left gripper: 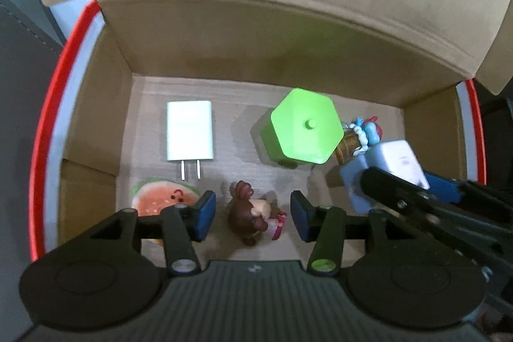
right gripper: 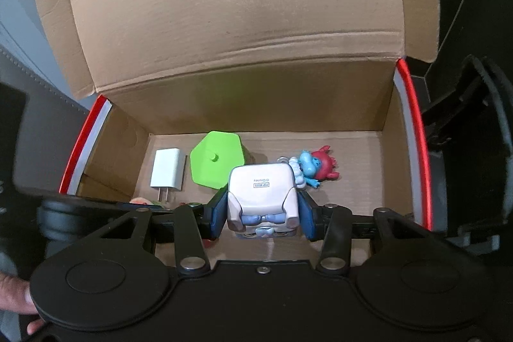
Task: Organize objects
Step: 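Lower the doll beside the burger toy while the right tool lowers the cube charger near the figurine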
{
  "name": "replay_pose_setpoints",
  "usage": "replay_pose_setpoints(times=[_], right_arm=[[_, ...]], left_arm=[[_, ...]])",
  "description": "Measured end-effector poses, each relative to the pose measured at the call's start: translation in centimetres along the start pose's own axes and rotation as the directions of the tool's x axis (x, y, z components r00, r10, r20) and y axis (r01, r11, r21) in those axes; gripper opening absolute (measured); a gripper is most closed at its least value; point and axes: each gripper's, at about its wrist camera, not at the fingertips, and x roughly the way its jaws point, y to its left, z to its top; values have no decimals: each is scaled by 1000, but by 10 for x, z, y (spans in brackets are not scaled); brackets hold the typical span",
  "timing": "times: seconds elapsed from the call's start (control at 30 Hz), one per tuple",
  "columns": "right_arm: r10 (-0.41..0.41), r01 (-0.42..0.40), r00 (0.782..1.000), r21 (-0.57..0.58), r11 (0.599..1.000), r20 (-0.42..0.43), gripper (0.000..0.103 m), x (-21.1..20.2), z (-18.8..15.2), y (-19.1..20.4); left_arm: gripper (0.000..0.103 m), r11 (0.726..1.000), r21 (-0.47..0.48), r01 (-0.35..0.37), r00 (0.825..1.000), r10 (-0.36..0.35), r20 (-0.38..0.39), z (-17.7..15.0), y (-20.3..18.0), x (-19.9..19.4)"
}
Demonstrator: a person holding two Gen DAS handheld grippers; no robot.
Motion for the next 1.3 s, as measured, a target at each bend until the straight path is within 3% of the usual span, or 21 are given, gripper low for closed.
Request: replay_pose_setpoints(times=[0.5,0.57,0.67,0.9,1.23,1.3], right_arm=[[-50,50,997,10,999,-57,45,19,-3,-6],[-55,56,996,9,998,-63,45,21,-4,-6],[-61,62,996,6,998,-72,45,24,-6,-6],[-59,59,994,0,998,-87,48,23,-8,-5],[0,1,1000,39,999,-27,49,-5,2,-5],[9,-8,1000,45,999,-14,54,-12,3,-7]], left_arm=[[50,1000,3,-23,999,22,39,-18,25,-39],[50,1000,6,-28,999,28,40,-18,6,-38],[51,999,4,-35,998,35,43,-32,9,-50],[51,998,11,-62,997,61,45,-17,16,-55],[61,995,38,-95,993,92,71,-20,19,-80],[64,994,49,-96,993,92,78,-21,18,-85]])
